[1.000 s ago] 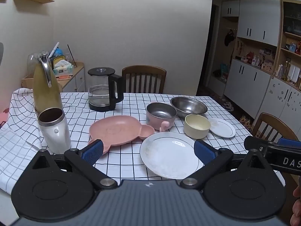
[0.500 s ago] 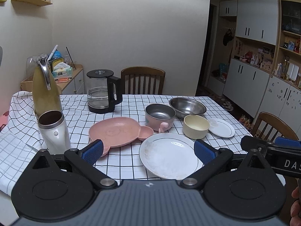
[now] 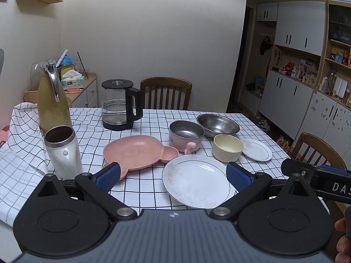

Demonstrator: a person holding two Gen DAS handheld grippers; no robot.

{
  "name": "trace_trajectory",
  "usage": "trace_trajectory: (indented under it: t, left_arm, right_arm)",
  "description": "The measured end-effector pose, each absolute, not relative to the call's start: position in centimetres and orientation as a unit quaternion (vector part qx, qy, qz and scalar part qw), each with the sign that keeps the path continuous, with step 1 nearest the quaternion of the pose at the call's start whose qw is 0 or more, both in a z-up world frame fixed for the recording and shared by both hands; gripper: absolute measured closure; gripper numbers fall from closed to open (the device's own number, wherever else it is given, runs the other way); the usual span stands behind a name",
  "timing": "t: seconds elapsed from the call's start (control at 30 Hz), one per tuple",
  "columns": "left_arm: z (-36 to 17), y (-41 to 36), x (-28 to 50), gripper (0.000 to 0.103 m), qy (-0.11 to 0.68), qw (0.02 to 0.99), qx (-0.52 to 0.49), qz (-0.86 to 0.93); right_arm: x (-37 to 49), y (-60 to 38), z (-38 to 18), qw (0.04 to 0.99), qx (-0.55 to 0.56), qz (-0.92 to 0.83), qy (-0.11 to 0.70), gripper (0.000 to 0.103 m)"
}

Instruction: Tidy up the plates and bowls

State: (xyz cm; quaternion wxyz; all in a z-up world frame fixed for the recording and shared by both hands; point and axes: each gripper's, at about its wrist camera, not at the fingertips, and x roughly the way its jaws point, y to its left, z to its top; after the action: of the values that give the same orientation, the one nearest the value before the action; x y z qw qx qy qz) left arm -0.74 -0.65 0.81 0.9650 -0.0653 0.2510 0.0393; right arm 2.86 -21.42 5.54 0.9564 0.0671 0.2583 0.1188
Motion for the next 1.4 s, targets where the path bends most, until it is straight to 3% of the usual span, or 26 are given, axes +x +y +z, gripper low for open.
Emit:
trace_trajectory:
  t: [0.63,1.4]
  left_arm:
    - [0.1,-1.1,1.0,0.0,0.248,0.966,-0.072,0.018]
    - [-4.0,-1.9,11.2,0.0,0.329,0.936,-0.098,0.072]
  right_arm:
    - [4.2,-21.0,5.4,0.953,0.047,0.122,0.274,0.0]
    - [15.6,-22.3,0.5,0.921,0.031,0.175,0.347,0.005]
